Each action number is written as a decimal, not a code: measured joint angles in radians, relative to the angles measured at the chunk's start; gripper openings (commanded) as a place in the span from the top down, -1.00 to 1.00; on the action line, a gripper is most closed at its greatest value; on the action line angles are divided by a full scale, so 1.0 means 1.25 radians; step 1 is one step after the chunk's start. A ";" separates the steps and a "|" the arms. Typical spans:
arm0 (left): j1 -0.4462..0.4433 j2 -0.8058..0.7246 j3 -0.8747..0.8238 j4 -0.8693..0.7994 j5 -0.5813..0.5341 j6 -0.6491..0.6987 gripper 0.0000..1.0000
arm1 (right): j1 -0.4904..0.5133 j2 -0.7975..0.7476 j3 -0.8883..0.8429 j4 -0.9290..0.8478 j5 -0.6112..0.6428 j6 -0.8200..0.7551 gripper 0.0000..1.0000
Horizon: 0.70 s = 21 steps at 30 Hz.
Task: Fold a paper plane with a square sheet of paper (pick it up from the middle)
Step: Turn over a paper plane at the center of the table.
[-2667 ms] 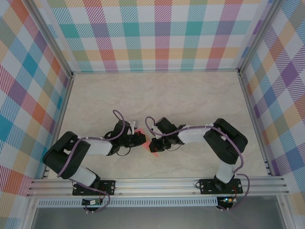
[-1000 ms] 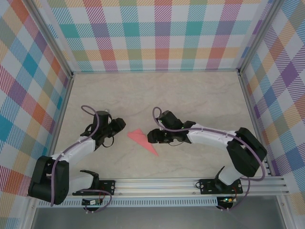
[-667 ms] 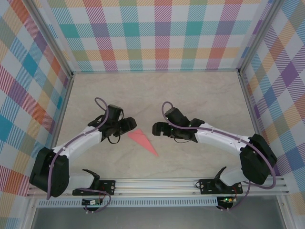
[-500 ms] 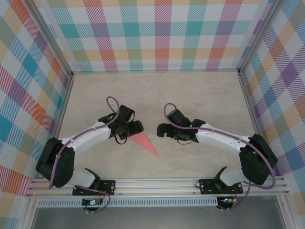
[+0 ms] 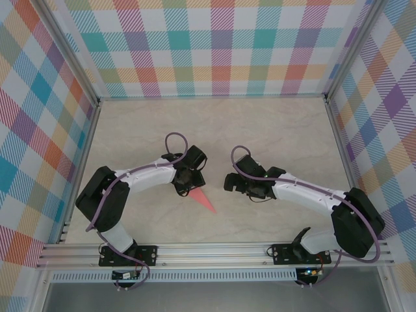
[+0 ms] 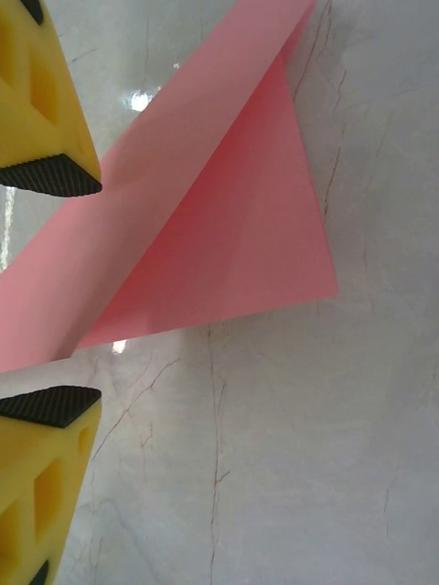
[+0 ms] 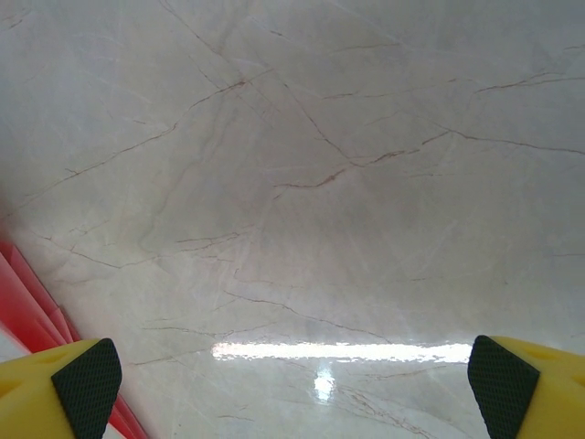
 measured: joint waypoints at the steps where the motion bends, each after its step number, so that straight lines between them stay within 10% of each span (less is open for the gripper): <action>1: 0.000 0.004 0.002 -0.005 0.002 -0.003 -0.09 | 0.000 -0.002 0.000 -0.001 0.001 0.002 -1.00; 21: 0.000 0.005 0.006 -0.037 -0.002 -0.062 0.46 | -0.004 0.006 0.000 -0.002 0.000 0.014 -1.00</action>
